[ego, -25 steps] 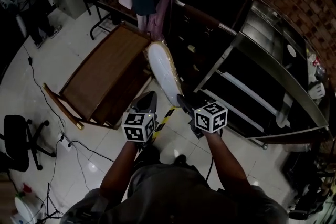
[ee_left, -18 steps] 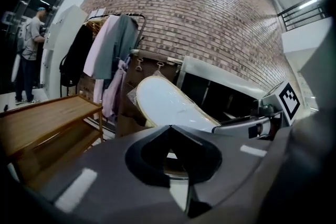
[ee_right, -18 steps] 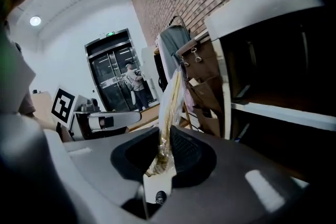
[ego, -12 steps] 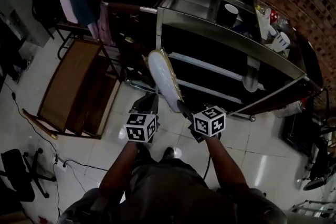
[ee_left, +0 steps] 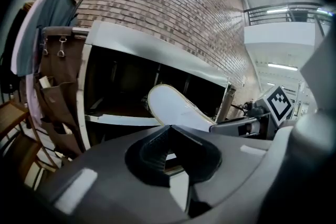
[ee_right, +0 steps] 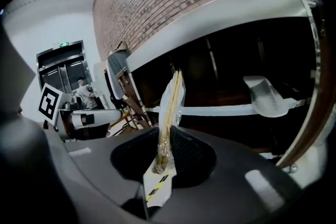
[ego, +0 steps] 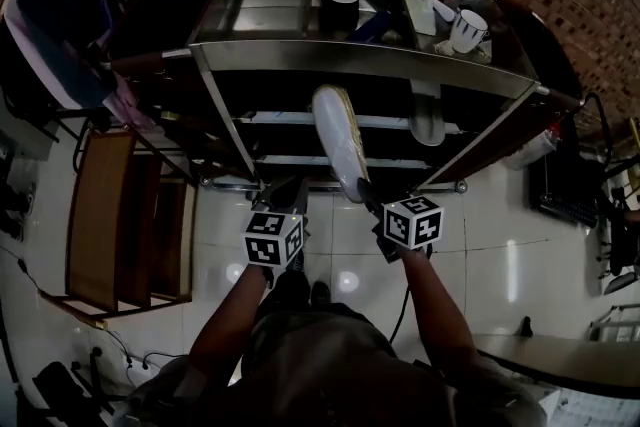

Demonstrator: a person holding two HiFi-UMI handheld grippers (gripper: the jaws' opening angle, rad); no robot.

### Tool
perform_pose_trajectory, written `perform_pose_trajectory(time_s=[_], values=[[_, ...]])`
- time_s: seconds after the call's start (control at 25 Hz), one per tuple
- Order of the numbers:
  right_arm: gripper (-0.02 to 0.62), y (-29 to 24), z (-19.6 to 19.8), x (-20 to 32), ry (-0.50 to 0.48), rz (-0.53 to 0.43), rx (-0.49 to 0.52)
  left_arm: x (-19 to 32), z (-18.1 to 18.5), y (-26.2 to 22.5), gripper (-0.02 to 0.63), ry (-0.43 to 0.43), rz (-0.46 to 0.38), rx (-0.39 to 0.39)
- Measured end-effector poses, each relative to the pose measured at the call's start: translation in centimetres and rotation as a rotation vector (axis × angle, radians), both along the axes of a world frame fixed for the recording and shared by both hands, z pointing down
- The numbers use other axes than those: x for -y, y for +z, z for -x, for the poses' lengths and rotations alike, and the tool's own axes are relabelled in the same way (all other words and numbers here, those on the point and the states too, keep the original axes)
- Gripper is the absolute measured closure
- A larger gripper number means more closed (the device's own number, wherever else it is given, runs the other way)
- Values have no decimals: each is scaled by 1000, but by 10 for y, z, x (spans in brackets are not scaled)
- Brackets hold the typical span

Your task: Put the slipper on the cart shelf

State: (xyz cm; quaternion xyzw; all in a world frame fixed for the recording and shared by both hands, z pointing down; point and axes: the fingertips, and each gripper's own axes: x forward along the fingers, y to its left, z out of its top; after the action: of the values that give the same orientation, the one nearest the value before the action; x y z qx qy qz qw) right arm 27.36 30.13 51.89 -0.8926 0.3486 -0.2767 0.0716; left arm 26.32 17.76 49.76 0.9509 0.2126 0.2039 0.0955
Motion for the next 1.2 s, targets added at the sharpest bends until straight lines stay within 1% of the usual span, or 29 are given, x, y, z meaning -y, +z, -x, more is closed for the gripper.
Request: perform_pose_trajectory(time_s=[0.16,0.32,0.52,0.68,0.8,0.96,1.2], values=[[538,1,-36,-24,103,17,-3,-20,-35,2,598,79,6,-1],[538,3,-76,-33,185,41,3,-27,-69,2,598,148,11,-4],[538,13,-124,-33,261,63,12,-31,-108,7,598,213,12,7],[538,22,-156,-31,305,59,27,-36,-126,9,598,250,9,21],[537,30,-175,-29,322,60,35,-37,-137,12,598,266,-2,31],[534,37,-191,-32,327,47,45,-41,-146,16,598,273,-25,50],[506,42,-213,-42,299,69,35,-57,-158,11,598,225,-47,41]])
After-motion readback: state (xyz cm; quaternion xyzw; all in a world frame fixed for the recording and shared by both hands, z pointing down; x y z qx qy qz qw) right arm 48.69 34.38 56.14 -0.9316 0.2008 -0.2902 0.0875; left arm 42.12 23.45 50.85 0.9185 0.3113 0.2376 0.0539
